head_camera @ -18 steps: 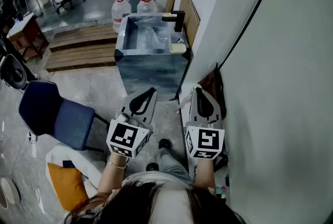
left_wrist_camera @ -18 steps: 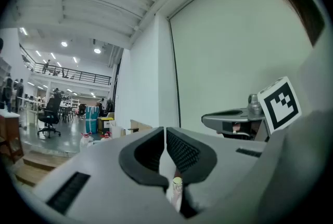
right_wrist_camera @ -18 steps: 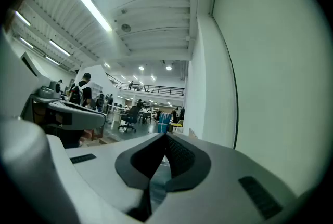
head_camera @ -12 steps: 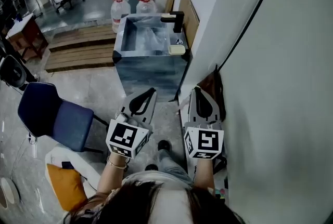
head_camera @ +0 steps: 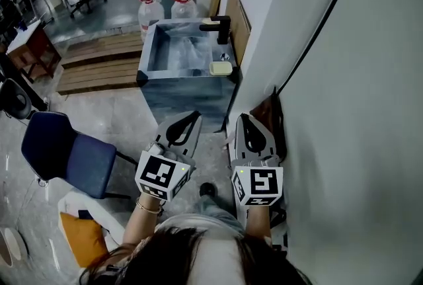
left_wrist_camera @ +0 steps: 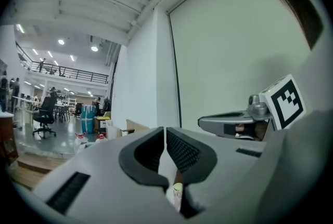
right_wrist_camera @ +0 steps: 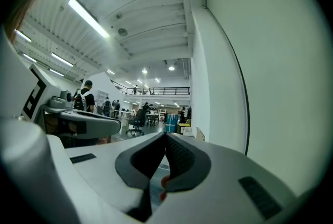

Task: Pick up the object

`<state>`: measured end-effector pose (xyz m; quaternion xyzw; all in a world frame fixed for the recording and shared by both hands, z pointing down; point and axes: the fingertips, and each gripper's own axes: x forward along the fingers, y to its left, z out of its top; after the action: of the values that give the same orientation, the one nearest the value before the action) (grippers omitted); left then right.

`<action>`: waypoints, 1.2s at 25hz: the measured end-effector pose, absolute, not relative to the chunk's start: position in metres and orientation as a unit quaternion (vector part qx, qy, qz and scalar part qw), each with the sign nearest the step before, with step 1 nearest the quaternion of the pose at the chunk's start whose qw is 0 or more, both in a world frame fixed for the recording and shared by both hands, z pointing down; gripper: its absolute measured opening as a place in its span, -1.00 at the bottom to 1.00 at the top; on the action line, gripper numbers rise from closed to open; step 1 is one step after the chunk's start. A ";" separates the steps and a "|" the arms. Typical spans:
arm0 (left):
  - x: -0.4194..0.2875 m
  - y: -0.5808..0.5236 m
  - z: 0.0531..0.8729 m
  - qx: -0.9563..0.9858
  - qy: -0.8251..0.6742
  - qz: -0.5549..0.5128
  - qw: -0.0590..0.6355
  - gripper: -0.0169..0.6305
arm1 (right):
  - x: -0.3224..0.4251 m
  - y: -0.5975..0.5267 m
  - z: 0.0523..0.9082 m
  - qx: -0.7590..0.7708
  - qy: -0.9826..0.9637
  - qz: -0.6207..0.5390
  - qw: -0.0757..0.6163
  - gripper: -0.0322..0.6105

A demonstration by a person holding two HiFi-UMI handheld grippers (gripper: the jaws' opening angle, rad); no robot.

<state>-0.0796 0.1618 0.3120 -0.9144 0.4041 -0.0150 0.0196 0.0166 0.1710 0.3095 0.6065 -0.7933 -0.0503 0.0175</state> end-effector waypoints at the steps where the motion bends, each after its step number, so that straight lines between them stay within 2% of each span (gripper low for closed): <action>1: -0.076 0.157 0.312 -0.915 0.404 -0.016 0.020 -0.92 | 0.020 0.166 0.310 0.605 -0.794 -0.048 0.015 -0.82; 10: -0.039 0.117 0.313 -0.915 0.403 -0.018 0.017 -0.92 | 0.058 0.121 0.321 0.602 -0.796 -0.057 0.042 -0.82; 19: -0.015 0.088 0.318 -0.908 0.418 -0.026 0.014 -0.92 | 0.081 0.087 0.321 0.584 -0.810 -0.053 0.019 -0.82; 30: -0.005 0.060 0.336 -0.904 0.425 -0.043 0.003 -0.92 | 0.087 0.059 0.340 0.559 -0.829 0.009 -0.011 -0.82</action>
<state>-0.0050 0.0597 0.3363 -0.9042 0.4250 -0.0430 0.0027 0.0873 0.0591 0.3397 0.5589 -0.8291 0.0086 -0.0111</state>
